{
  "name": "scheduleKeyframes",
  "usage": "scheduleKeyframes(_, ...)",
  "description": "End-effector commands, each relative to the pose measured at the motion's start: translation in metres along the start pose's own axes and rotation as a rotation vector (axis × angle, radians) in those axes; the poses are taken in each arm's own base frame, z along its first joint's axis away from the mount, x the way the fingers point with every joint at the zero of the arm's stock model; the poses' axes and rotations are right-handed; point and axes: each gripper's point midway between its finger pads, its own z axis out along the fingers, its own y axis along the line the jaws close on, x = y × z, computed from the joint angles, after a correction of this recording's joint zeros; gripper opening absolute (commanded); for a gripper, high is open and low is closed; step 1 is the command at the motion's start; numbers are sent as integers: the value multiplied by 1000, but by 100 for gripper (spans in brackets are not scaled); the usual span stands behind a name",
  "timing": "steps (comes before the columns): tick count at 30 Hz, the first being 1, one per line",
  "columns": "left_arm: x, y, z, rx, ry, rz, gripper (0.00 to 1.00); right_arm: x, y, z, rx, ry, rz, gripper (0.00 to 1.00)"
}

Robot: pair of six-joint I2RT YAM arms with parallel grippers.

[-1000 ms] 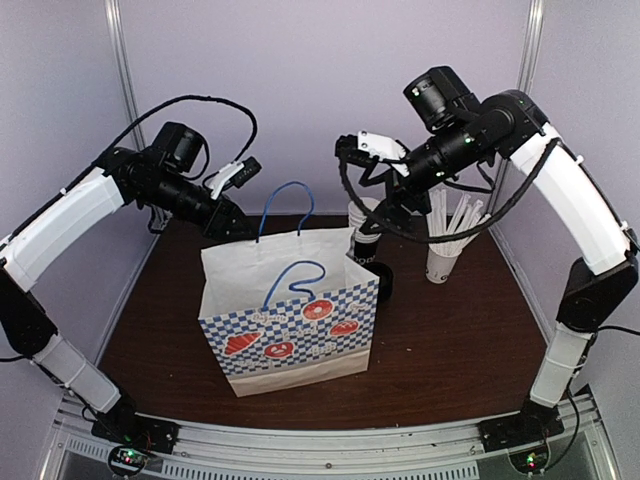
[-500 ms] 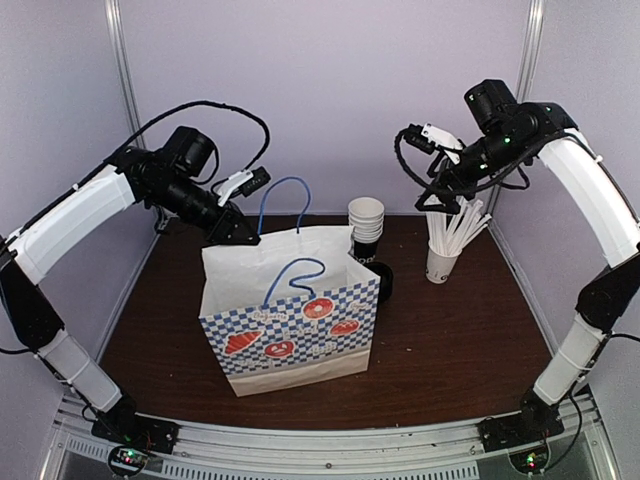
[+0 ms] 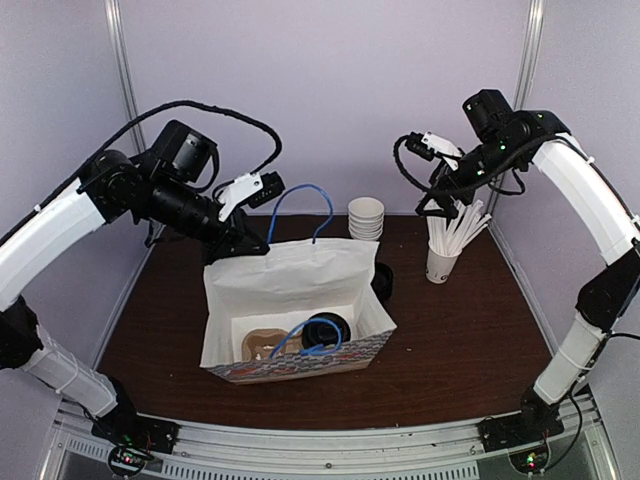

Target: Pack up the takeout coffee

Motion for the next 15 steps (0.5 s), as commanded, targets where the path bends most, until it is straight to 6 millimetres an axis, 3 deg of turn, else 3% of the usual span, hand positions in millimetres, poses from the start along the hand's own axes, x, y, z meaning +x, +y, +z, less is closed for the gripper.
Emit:
scheduleKeyframes(1, -25, -23, -20, 15, -154, 6, 0, 0, -3, 4, -2, -10, 14, 100)
scheduleKeyframes(10, -7, -69, -12, 105, -193, -3, 0, 6, -3, 15, -25, 18, 24, 100)
scheduleKeyframes(15, -11, -91, -13, 170, -241, -8, 0, 9, -2, 18, -31, 30, 25, 100)
